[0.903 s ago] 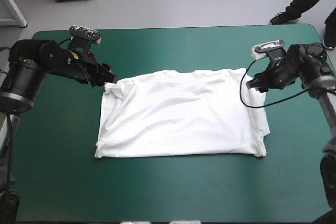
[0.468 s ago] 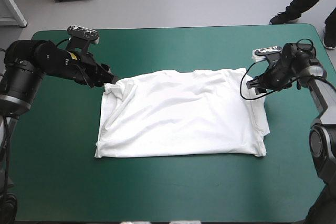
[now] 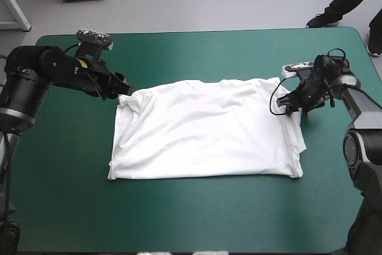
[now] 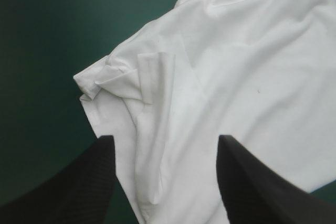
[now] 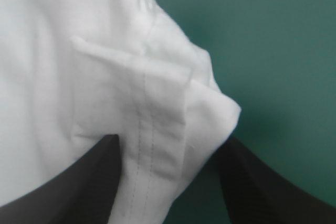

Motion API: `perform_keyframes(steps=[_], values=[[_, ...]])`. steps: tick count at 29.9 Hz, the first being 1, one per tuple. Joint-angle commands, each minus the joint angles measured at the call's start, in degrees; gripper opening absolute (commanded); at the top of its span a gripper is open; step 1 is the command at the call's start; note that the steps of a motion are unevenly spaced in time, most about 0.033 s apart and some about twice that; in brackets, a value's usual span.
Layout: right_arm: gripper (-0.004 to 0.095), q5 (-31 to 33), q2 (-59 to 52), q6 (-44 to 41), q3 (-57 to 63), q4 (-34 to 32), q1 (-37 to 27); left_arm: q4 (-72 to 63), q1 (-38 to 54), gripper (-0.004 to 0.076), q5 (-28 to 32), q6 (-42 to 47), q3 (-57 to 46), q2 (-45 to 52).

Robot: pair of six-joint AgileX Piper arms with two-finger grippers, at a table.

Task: Fold the cloth

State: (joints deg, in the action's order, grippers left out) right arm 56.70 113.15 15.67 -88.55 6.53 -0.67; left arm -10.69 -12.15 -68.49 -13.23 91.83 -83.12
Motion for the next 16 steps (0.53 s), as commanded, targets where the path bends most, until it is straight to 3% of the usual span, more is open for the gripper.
perform_keyframes(steps=[1,7,16], values=[[0.0383,-0.7,-1.6,0.5,-1.3,2.5,-0.3,-1.5,-0.1,0.0423,1.5,0.5,1.9,2.5],[-0.0021,0.7,-1.6,0.9,-1.7,3.7,-0.3,-1.5,-0.1,0.0423,1.3,0.5,1.9,2.7],[-0.0017,5.7,-4.7,2.4,-6.8,7.0,0.3,-1.6,-0.1,0.0423,1.2,0.5,1.9,4.3]])
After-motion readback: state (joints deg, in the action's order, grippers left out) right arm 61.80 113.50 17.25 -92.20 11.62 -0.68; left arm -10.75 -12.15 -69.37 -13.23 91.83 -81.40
